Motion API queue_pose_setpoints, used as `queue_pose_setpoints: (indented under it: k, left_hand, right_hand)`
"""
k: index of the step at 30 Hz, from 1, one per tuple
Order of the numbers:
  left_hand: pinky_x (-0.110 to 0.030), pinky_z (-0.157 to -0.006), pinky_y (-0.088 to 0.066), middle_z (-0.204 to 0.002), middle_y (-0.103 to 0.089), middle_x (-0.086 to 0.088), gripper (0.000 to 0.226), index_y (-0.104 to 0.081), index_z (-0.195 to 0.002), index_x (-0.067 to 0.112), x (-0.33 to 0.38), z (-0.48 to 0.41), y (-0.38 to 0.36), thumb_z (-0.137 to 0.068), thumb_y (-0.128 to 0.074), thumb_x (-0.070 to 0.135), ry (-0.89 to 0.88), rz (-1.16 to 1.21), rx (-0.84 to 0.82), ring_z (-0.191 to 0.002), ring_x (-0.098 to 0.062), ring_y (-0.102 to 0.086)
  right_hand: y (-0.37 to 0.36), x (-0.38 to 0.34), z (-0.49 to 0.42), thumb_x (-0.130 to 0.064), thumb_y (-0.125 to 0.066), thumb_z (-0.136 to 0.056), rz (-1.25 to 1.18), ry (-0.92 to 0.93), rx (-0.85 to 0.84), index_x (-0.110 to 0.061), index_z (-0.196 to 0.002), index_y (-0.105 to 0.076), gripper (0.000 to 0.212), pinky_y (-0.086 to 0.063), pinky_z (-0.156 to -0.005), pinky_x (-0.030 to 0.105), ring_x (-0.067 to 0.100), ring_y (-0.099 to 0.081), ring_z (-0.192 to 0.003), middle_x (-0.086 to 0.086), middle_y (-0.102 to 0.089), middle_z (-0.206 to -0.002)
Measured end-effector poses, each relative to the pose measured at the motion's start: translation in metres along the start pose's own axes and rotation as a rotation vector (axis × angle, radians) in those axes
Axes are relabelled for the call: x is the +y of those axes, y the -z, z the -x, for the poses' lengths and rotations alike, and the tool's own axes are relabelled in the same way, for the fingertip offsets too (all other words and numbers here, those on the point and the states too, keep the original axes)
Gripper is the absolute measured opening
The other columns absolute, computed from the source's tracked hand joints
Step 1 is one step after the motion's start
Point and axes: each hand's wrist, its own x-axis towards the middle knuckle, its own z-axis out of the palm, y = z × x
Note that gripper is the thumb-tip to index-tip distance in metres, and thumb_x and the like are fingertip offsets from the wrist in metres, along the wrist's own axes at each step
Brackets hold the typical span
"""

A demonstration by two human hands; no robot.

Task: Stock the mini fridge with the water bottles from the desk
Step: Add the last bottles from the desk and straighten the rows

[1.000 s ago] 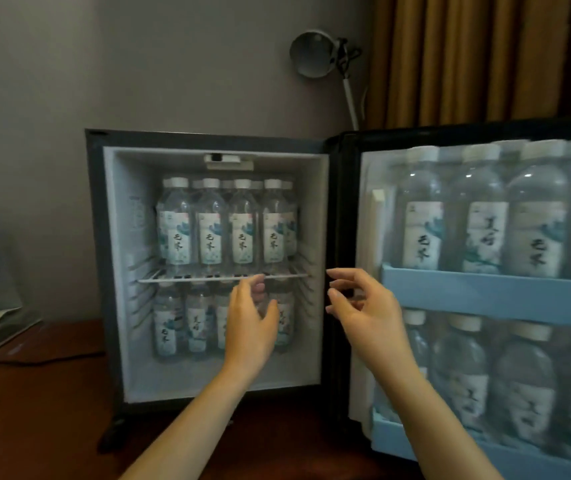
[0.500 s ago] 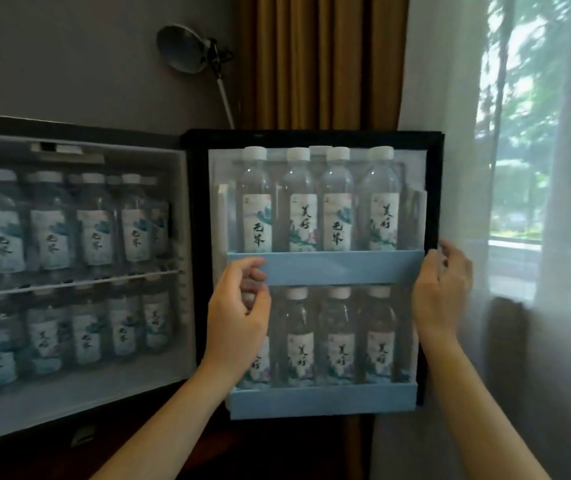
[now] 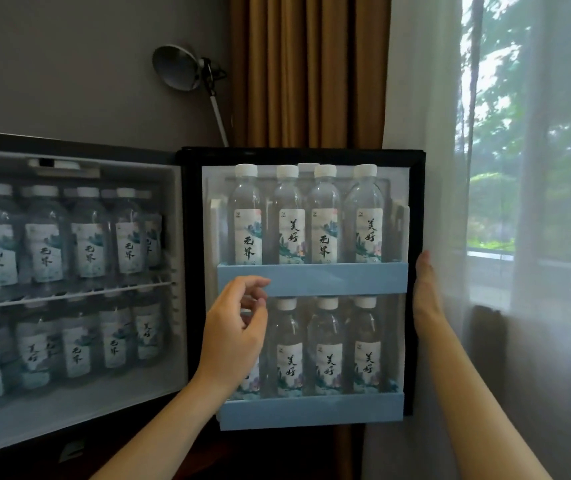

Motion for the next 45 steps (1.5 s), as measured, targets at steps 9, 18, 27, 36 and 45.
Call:
queue_pose_setpoints:
  k: [9,18,27,36,45]
  left_hand:
    - [-0.006,-0.068,-0.047,-0.089,-0.050,0.020,0.020,-0.056,-0.101,0.018,0.071,-0.015,-0.039,-0.085,-0.051,0.007,-0.351,0.046,-0.125,-0.086,0.002,-0.054]
    - [-0.016,-0.069,-0.050,-0.095,-0.056,0.000,0.021,-0.056,-0.106,0.015,0.105,-0.022,0.010,-0.086,-0.050,0.013,-0.528,0.054,-0.050,-0.086,-0.007,-0.055]
    - [-0.025,-0.081,-0.046,-0.105,-0.049,-0.001,0.029,-0.056,-0.111,0.008,0.131,-0.020,0.103,-0.088,-0.049,0.025,-0.598,-0.138,0.141,-0.096,-0.011,-0.049]
    - [-0.040,-0.099,-0.042,-0.125,-0.044,-0.003,0.061,-0.037,-0.128,0.013,0.123,0.015,0.180,-0.083,-0.054,0.051,-0.565,-0.317,0.134,-0.118,-0.022,-0.048]
    - [-0.014,-0.104,-0.031,-0.126,-0.034,0.012,0.074,-0.030,-0.139,0.021,0.081,0.030,0.295,-0.083,-0.039,0.068,-0.326,-0.622,0.265,-0.123,-0.009,-0.040]
  right_hand:
    - [0.035,-0.025,0.051,-0.054,-0.021,-0.097,0.143,0.161,0.118,-0.016,-0.140,-0.043,0.062,-0.026,-0.115,0.041,0.026,-0.039,-0.134,0.008,-0.043,-0.145]
    - [0.026,-0.106,0.110,-0.031,-0.031,-0.101,-0.073,0.616,-0.194,-0.016,-0.147,-0.025,0.048,-0.025,-0.107,0.006,-0.016,-0.031,-0.128,-0.020,-0.028,-0.146]
    - [-0.030,-0.169,0.189,-0.027,-0.063,-0.082,-0.308,0.758,-0.594,-0.024,-0.147,-0.019,0.079,-0.049,-0.092,0.028,0.018,-0.050,-0.126,0.007,-0.039,-0.145]
    - [-0.127,-0.185,0.265,-0.030,-0.066,-0.072,-0.428,0.853,-0.809,-0.021,-0.149,-0.009,0.096,-0.044,-0.098,0.052,0.029,-0.042,-0.129,0.009,-0.030,-0.147]
    - [-0.243,-0.178,0.328,-0.054,-0.054,-0.074,-0.207,0.927,-0.714,-0.061,-0.131,-0.018,0.067,-0.010,-0.112,0.024,-0.002,0.001,-0.141,-0.017,-0.007,-0.154]
